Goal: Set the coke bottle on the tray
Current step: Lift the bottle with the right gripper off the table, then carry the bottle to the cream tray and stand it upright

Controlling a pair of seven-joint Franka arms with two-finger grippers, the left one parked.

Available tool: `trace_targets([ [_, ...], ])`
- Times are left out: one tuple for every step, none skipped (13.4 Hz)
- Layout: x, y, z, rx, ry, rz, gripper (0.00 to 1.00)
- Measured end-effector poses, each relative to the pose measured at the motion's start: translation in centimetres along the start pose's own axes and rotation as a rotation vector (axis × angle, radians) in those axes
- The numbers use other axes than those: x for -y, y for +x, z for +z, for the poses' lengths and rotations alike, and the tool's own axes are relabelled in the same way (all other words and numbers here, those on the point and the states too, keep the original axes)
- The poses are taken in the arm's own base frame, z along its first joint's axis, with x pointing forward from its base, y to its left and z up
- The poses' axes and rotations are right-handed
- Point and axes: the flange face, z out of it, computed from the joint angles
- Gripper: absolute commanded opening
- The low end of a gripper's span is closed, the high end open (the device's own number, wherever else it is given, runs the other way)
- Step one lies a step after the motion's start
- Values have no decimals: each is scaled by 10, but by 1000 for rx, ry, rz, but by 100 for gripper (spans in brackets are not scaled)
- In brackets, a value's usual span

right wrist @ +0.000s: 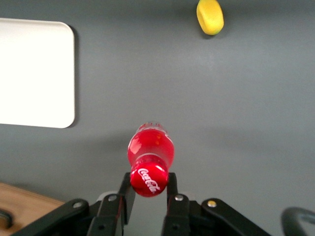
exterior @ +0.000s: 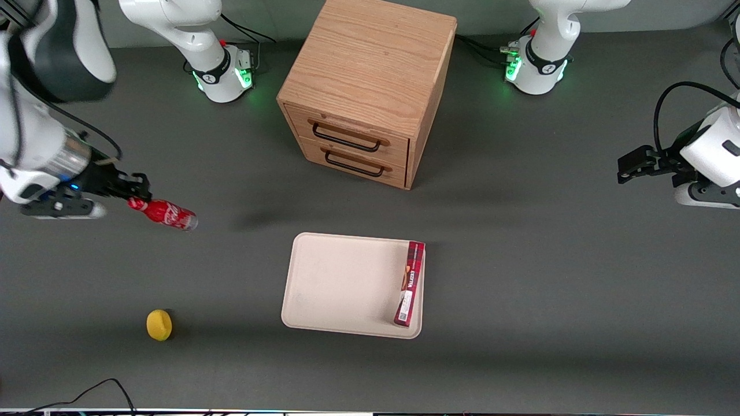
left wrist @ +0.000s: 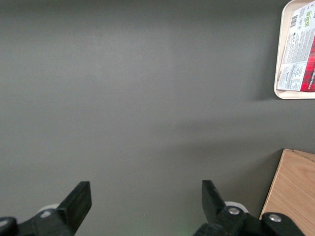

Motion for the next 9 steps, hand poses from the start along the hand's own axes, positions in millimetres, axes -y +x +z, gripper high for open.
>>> trace_targets([
  [4,1,-24,7,0,9,0],
  [8,3,-45,13,0,16,0],
  [15,8,-59,16,-6,20,0],
  [25,17,-63,15,-20,26,0],
  [40,29,-58,16,-35,30,0],
  [58,41,-45,23,-48,37,0],
  [79,54,-28,33,-58,47,0],
  [101,68,-10,39,-70,61,0],
  [124,82,9,36,-79,76,0],
])
